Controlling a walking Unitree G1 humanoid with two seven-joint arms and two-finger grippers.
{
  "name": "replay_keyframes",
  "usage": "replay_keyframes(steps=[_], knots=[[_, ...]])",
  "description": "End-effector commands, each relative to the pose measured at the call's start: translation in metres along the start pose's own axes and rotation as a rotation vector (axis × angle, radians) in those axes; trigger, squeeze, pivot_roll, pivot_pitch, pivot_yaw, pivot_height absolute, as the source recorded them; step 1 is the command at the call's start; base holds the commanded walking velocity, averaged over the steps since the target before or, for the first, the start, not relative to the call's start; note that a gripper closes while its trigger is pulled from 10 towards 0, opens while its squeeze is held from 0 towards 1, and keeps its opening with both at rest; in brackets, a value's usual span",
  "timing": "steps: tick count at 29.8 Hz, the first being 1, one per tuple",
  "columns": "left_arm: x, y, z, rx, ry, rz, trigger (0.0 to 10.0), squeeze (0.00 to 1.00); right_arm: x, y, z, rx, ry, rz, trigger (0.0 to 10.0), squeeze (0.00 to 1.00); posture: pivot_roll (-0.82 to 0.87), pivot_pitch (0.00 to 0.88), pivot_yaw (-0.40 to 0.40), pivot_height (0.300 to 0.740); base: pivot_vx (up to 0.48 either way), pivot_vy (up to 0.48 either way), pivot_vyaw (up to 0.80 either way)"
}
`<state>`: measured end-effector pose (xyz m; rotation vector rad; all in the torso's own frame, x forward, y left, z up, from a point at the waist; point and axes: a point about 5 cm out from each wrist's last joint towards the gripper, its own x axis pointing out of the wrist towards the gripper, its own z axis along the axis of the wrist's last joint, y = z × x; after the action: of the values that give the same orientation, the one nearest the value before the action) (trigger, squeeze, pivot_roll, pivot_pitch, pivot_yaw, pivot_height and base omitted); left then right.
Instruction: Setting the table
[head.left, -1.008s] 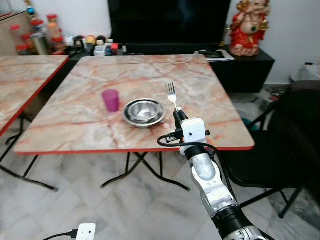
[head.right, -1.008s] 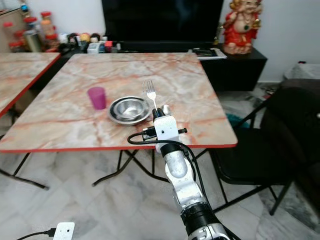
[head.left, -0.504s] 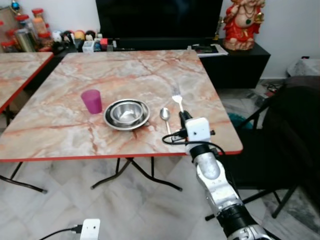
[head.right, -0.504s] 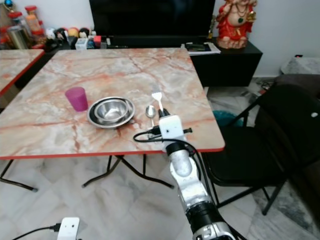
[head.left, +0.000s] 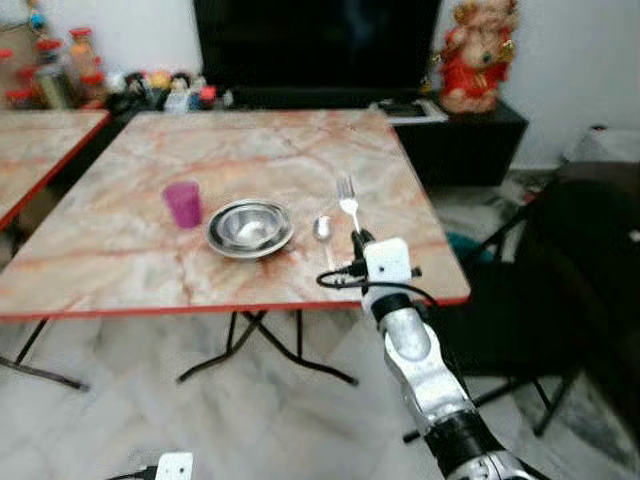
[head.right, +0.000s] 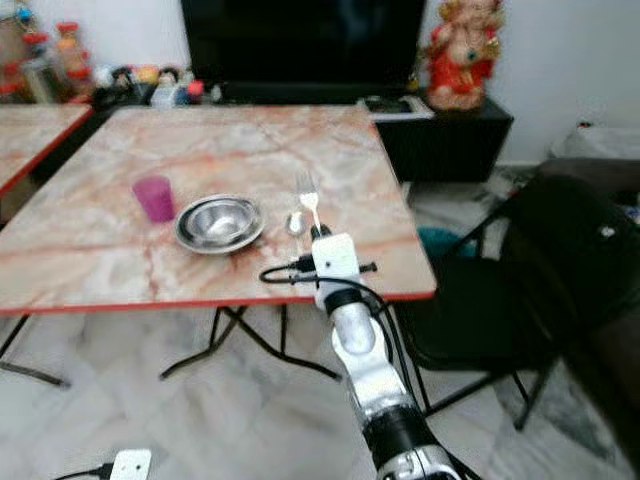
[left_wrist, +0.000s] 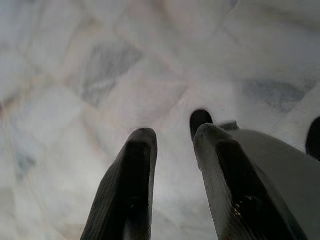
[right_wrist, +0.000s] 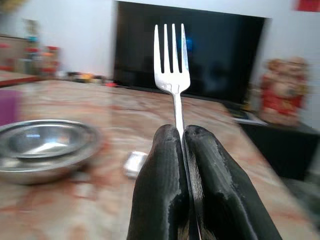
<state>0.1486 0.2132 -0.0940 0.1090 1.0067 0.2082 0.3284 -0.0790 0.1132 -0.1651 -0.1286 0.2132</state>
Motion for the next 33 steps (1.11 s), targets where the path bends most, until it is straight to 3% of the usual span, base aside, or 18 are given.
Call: replay_keyframes(steps=[1, 9, 15, 18, 33], knots=[[0.001, -0.003, 0.006, -0.008, -0.012, -0.002, 10.0, 0.00, 0.000, -0.006, -0.002, 0.003, 0.012, -0.019, 10.0, 0.00, -0.06, 0.000, -0.019, 0.740, 0.285, 0.000, 0.00], [0.001, -0.002, 0.007, -0.005, -0.013, 0.001, 10.0, 0.00, -0.001, -0.003, -0.002, 0.001, 0.012, -0.014, 10.0, 0.00, -0.06, 0.000, -0.014, 0.740, 0.288, 0.000, 0.00], [0.001, -0.001, 0.006, -0.005, -0.012, 0.005, 10.0, 0.00, -0.003, 0.005, 0.000, -0.045, -0.009, 0.059, 10.0, 0.00, -0.06, 0.000, -0.016, 0.740, 0.289, 0.000, 0.33], [0.001, -0.002, 0.006, -0.010, -0.015, 0.002, 10.0, 0.00, -0.003, 0.006, -0.001, 0.001, -0.005, 0.057, 10.0, 0.00, -0.06, 0.000, -0.016, 0.740, 0.276, 0.000, 0.46], [0.001, -0.003, 0.006, -0.004, -0.021, -0.003, 10.0, 0.00, -0.006, 0.004, -0.004, -0.012, 0.010, 0.039, 10.0, 0.00, -0.06, 0.000, -0.013, 0.740, 0.000, 0.000, 0.00]])
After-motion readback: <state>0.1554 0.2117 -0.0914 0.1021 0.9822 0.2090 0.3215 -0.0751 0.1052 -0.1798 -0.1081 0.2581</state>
